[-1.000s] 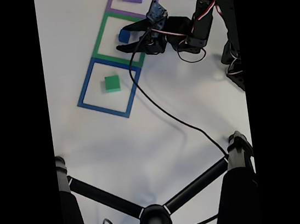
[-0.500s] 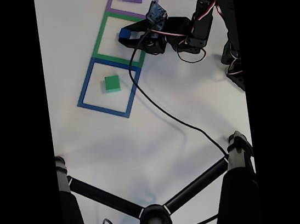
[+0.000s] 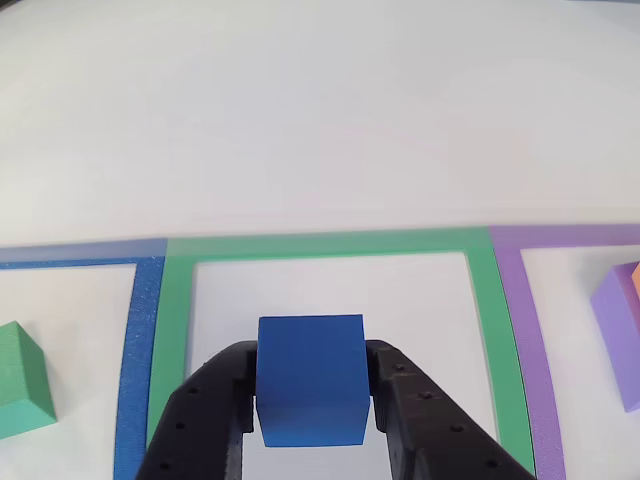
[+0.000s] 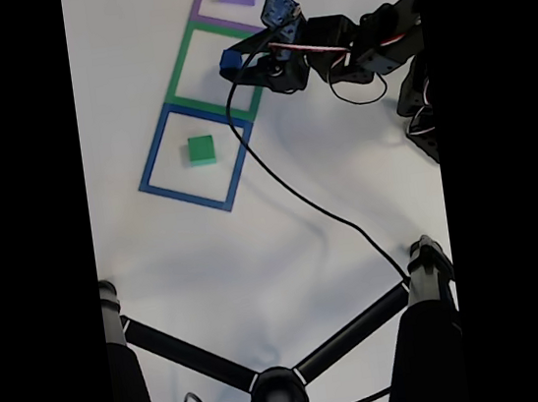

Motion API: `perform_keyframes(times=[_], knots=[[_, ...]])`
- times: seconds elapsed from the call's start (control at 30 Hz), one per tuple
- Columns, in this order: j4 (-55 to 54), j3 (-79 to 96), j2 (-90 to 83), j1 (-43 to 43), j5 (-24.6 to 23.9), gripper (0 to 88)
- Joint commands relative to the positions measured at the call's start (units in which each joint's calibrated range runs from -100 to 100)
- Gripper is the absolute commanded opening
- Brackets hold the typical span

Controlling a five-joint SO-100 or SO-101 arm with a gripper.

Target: Tower of hanoi

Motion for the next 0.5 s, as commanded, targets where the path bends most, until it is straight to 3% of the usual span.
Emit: perform_keyframes(times=[0.0,0.23,0.47], knots=[[32.16,-3.67,-25.5,-1.56,0.98,3.6],[75.06,-25.85,-38.72,-4.84,0.98,3.8],[106.55,-50.65,-40.88,-8.95,0.98,4.1]])
